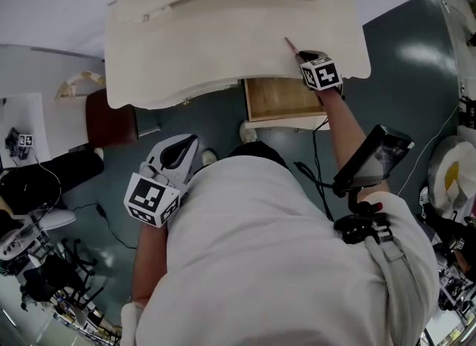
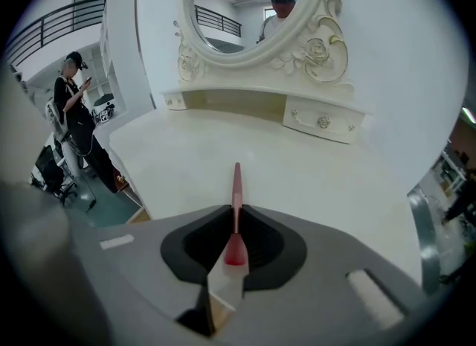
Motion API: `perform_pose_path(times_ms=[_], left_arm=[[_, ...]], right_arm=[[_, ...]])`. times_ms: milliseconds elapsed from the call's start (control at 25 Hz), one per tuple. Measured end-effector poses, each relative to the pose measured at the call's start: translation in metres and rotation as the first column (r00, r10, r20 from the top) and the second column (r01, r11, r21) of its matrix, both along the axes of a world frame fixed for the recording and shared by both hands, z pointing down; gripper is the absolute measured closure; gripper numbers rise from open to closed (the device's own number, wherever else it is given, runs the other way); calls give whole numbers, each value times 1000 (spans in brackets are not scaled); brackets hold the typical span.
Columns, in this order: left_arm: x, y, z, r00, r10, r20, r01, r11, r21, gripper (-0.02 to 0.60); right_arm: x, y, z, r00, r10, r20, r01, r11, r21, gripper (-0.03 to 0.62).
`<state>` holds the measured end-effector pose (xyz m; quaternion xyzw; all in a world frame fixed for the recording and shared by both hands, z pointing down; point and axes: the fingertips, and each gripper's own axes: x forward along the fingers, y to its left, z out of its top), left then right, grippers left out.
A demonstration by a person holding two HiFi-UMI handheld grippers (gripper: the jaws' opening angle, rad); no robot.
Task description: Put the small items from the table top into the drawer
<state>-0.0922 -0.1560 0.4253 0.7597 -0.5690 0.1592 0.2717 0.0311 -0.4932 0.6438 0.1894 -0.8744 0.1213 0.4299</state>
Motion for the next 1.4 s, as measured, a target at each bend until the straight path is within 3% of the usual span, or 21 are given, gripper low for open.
perform_pose_path(times_ms=[320, 760, 1080, 1400], left_arm=[[-7, 21, -7, 998, 67, -8, -66, 997, 26, 581], [-17, 56, -2, 988, 152, -33, -151, 988, 37, 581], [-29, 82, 1, 984, 172, -39, -171, 985, 28, 581], [-36, 89, -1, 988, 149, -27, -148, 989, 28, 581]], right_arm=[[13, 36, -21, 994, 103, 35, -103, 995, -13, 548], [28, 118, -12, 987, 159, 16, -157, 985, -73, 548], [32, 162, 5, 991, 122, -55, -127, 988, -92, 549], [26, 162, 28, 986, 74, -147, -92, 988, -120, 549]])
